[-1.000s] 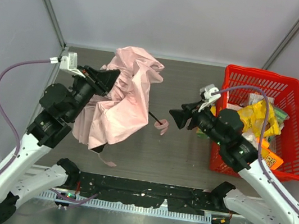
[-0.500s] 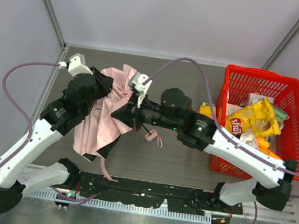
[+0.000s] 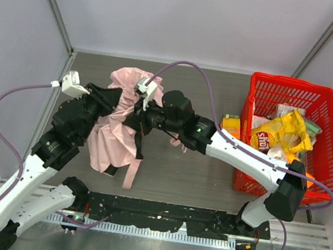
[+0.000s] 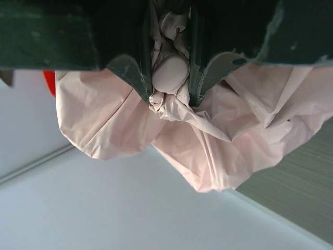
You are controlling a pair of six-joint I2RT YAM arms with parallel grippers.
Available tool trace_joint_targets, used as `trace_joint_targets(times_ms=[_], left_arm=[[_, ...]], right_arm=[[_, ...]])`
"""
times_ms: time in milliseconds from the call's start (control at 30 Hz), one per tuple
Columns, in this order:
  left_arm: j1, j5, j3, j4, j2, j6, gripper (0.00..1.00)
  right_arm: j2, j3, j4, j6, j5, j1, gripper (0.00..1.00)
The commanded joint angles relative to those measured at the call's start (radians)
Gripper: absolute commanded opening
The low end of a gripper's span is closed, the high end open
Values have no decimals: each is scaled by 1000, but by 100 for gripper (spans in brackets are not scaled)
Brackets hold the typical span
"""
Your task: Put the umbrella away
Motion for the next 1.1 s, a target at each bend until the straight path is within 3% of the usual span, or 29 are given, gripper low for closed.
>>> trace_joint_targets(times_ms=[0,100,167,200,233,333,367,467,533,600,700,767,800,900,1067], left_arm=[[-4,196,-81,335,-85,69,0],[-7,262,-89,377,-74,124,0],[-4,296,-104,430,-66,191,0],[-6,302,-114,455,-63,217,0],[-6,307,-124,481,-60,257,0],[-4,327,-126,521,-37,336,0],[-6,342,-131,542,-33,349,0],[-6,416,-149,625,-22,382,0],[-4,506,-155,662,-22,392,0],[-6,575,-154,668,-28,399,0],[-6,626,-155,659,-51,409,0],[-4,644,-157,650,-66,412,0],[-4,655,-155,647,-71,412,0],[-6,663,-140,630,-57,396,0],[-6,721,-129,690,-7,333,0]], right_arm=[[-69,-21,85,10,3,-64,1],[-107,21,-1,-23,-199,-64,12],[-177,3,-76,-27,-275,-64,33],[-205,-44,-91,-23,-281,-64,38],[-275,-66,-101,-18,-274,-64,46],[-418,-150,-183,-29,-217,-64,57],[-482,-152,-226,-35,-136,-64,61],[-532,-60,-377,-67,51,-66,64],[-526,-12,-438,-119,183,-73,64],[-512,23,-472,-200,236,-89,58],[-506,46,-457,-257,185,-127,49],[-484,74,-467,-299,200,-138,39],[-458,83,-481,-312,245,-139,27],[-362,164,-529,-307,247,-119,9],[-261,202,-406,-250,305,-14,6]])
